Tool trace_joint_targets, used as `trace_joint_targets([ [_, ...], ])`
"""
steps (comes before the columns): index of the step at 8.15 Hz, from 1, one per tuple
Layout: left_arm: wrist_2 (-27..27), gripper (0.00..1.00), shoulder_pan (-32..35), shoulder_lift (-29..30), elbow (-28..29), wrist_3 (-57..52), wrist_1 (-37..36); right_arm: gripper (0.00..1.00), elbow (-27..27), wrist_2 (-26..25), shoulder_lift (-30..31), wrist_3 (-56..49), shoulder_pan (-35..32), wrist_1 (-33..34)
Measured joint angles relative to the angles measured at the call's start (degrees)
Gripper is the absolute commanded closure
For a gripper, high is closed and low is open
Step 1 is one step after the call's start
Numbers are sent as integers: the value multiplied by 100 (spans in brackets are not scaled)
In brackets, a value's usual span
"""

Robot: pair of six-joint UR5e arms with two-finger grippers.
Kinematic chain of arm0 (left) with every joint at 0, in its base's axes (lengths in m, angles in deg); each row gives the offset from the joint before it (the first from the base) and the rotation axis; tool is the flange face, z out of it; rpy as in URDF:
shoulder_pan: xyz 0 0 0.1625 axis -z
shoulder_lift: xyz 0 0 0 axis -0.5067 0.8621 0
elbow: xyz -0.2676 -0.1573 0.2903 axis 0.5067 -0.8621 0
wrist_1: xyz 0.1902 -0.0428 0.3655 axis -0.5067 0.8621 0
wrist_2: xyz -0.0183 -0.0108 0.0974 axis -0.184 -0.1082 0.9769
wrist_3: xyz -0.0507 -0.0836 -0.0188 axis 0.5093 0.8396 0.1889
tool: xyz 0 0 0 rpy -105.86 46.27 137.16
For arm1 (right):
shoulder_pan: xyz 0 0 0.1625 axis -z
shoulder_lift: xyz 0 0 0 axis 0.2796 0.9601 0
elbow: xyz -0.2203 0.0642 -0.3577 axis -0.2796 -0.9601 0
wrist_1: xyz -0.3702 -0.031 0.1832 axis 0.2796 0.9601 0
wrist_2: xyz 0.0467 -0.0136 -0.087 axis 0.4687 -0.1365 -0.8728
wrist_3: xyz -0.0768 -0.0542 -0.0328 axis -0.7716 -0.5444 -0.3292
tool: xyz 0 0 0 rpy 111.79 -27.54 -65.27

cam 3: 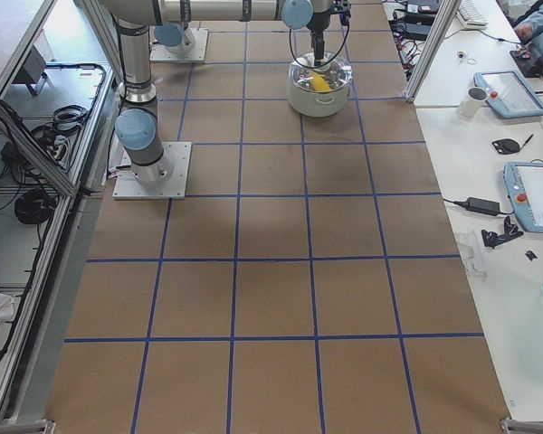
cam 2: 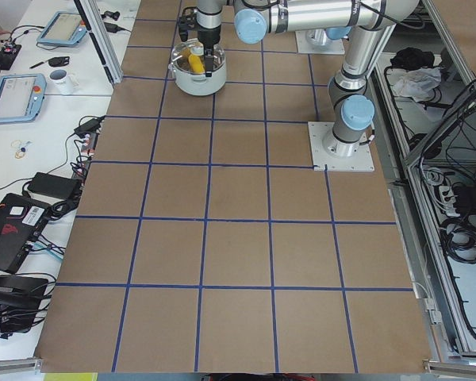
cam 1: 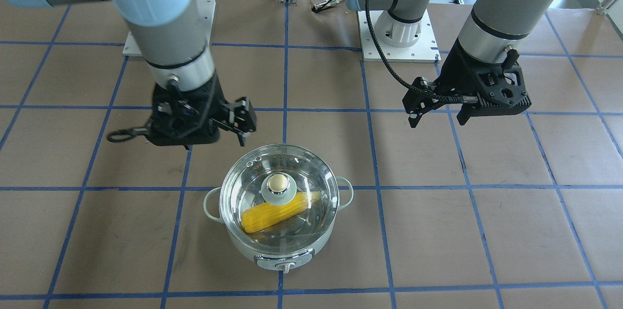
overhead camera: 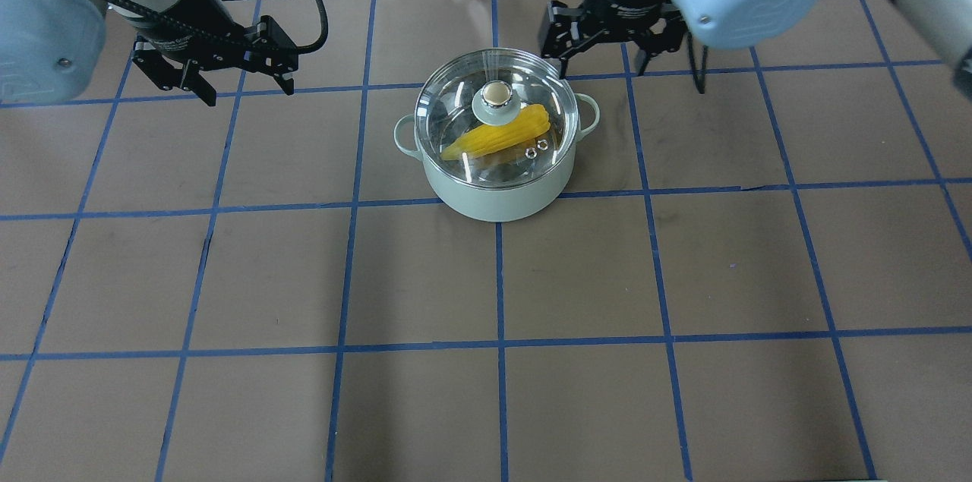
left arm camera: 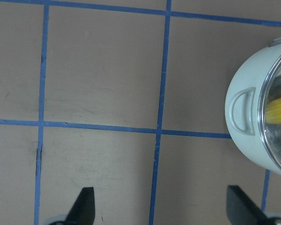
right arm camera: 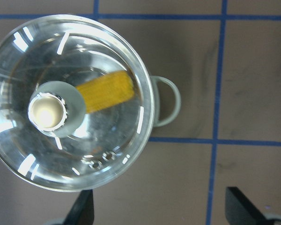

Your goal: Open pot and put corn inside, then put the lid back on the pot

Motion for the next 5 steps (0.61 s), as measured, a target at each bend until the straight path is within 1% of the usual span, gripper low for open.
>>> trace_joint_targets([
  [1, 2, 0, 0, 0, -1, 0, 0, 0, 95, 2, 391, -309, 319, -545],
  [2, 4, 0, 0, 0, -1, -3, 0, 0, 203, -18, 686, -484, 495, -842],
  [3, 10, 0, 0, 0, -2, -10, -4, 0, 272, -27, 875, -562, 571, -985],
  [5, 37, 0, 0, -5, -3, -32, -11, 0, 323, -10, 1039, -604, 615, -1083],
])
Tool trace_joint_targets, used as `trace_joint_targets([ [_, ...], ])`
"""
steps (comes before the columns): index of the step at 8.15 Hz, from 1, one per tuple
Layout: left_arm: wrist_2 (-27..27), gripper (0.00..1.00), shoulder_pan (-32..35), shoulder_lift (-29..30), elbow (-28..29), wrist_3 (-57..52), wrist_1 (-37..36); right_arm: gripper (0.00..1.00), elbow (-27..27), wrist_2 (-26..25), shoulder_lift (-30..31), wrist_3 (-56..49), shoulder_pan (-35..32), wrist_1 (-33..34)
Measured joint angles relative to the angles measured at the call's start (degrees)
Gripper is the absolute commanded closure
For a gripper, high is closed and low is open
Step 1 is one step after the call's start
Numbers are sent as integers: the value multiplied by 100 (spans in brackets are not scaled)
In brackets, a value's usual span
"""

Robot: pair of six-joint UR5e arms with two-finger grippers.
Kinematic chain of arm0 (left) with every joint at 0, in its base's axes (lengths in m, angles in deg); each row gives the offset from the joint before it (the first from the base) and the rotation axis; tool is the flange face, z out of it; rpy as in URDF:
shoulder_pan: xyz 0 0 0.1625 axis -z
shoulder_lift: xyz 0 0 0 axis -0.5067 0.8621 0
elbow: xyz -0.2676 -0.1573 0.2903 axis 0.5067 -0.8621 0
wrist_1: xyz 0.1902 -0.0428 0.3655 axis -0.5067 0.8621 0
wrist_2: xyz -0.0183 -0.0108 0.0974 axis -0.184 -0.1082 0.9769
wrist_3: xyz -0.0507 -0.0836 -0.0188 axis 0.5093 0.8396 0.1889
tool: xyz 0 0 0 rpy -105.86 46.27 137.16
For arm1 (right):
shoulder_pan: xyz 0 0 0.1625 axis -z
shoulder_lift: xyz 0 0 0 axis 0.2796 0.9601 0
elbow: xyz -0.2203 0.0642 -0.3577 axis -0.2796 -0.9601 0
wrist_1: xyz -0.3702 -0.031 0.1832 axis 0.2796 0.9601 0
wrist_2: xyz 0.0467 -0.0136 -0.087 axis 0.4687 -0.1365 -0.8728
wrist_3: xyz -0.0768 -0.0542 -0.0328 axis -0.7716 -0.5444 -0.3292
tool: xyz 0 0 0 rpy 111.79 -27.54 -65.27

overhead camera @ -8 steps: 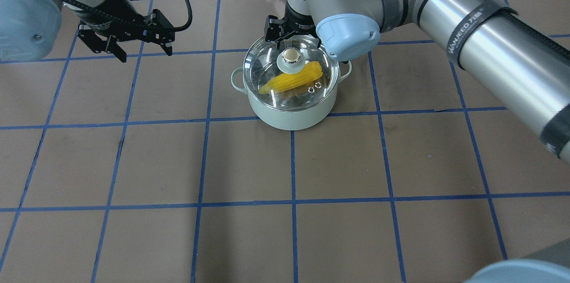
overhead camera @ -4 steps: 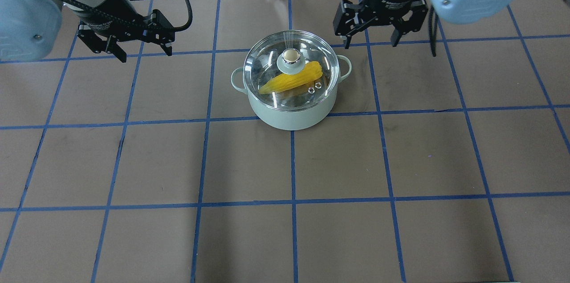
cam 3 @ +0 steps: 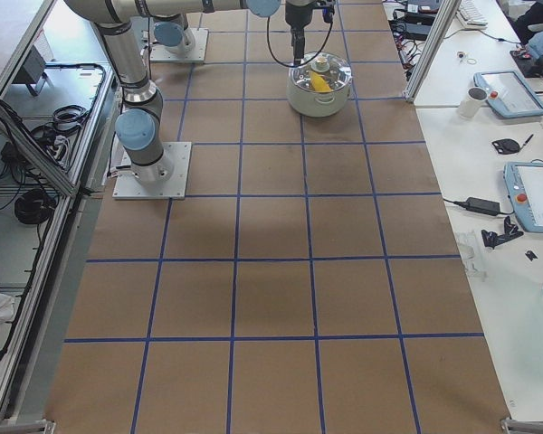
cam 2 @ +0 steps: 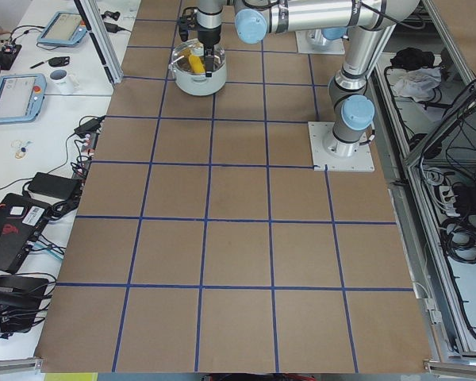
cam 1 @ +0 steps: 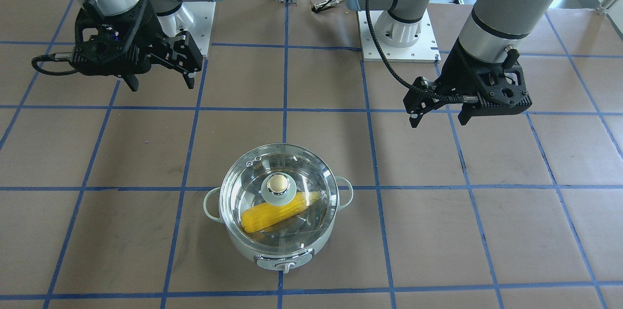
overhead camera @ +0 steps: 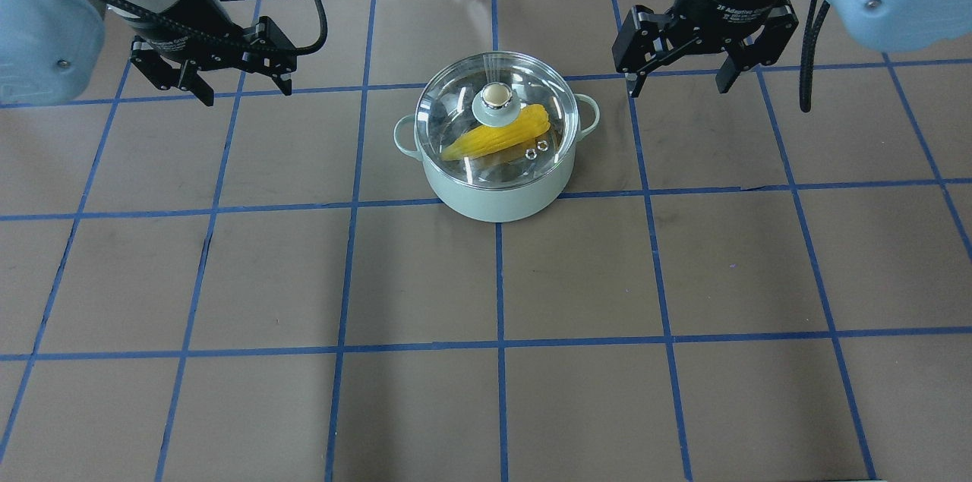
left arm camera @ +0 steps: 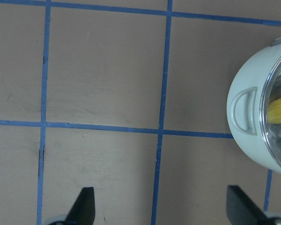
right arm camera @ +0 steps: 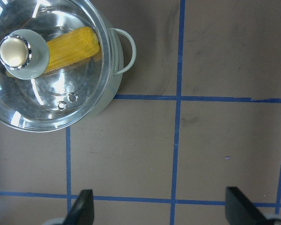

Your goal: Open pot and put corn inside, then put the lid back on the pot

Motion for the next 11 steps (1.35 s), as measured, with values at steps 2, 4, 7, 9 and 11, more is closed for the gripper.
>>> trace_joint_targets([
  [2, 6, 0, 0, 9, -15, 13, -111, 0, 6, 23, 27, -4, 1, -14],
  [4, -7, 0, 0, 23, -17, 32, -272, 0, 13, 11, 31, -10, 1, -17],
  [7, 24, 0, 4, -15, -24, 30, -282, 0, 17, -7, 31, -12, 4, -17],
  [9, 28, 0, 8, -32, -26, 19, -250, 0, 17, -4, 32, -12, 3, -17],
  [11, 29, 0, 9, -42, -26, -9, -242, 0, 17, -1, 32, -12, 1, -17],
])
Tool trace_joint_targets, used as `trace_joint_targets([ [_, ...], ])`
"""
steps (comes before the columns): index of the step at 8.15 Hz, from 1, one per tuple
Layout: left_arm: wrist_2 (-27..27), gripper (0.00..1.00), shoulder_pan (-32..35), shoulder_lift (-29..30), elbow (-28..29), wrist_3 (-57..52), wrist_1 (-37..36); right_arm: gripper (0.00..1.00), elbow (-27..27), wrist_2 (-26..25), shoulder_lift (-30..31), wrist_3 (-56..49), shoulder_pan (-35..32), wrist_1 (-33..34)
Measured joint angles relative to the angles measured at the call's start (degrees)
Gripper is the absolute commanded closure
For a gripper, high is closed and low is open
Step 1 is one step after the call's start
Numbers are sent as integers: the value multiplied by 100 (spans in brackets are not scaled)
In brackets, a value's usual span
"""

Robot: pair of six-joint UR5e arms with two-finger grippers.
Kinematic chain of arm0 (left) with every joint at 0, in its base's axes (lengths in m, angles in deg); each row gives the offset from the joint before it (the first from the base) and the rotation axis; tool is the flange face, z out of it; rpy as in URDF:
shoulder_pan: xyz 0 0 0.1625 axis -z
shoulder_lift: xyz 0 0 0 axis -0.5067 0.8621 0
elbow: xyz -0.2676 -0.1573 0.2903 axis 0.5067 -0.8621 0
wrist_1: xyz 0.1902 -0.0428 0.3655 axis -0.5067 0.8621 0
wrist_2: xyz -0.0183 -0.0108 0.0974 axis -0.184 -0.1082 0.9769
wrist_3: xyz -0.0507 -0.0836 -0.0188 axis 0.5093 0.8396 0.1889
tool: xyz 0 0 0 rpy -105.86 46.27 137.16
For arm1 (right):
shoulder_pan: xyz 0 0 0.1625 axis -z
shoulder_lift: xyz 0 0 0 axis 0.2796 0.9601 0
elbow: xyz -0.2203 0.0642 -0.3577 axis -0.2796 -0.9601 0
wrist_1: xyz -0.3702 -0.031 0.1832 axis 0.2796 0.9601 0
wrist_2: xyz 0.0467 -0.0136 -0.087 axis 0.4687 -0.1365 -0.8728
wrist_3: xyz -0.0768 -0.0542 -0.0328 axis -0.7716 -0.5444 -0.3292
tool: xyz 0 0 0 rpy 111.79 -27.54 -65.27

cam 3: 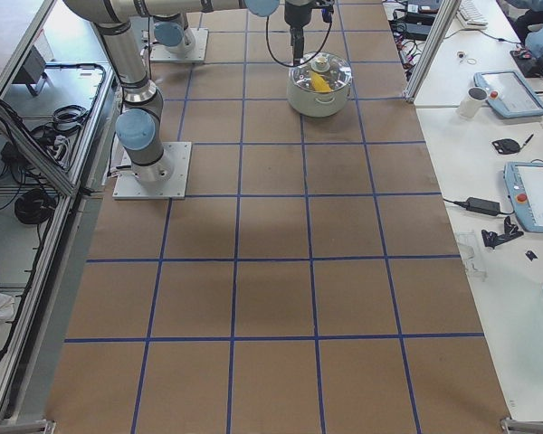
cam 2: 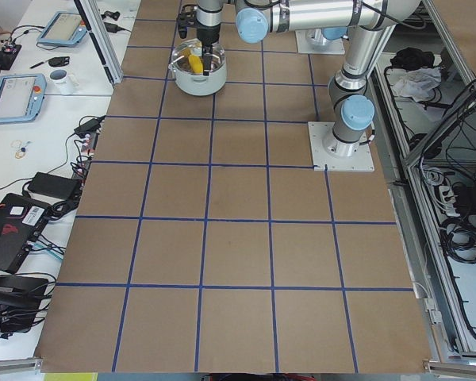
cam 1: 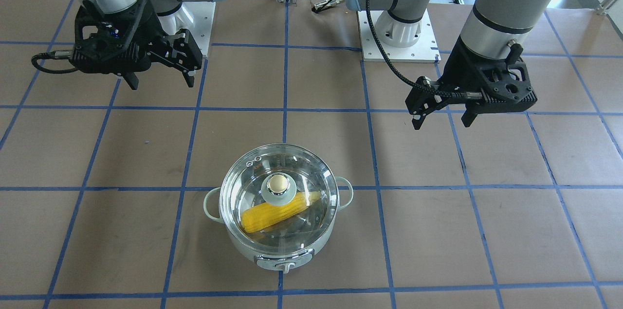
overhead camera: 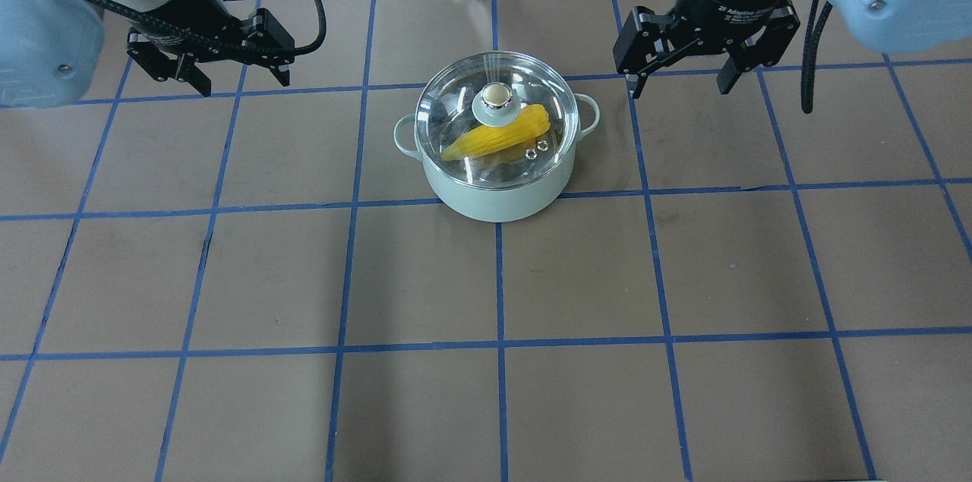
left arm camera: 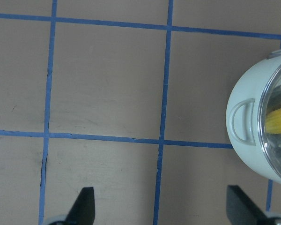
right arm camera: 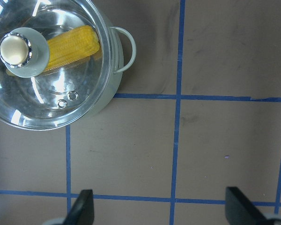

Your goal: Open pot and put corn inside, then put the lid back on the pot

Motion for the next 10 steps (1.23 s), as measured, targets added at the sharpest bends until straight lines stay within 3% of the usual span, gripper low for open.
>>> trace_joint_targets([
  [10, -3, 0, 1, -117, 27, -44, 185, 0, 0, 1, 5, 0, 0, 8],
])
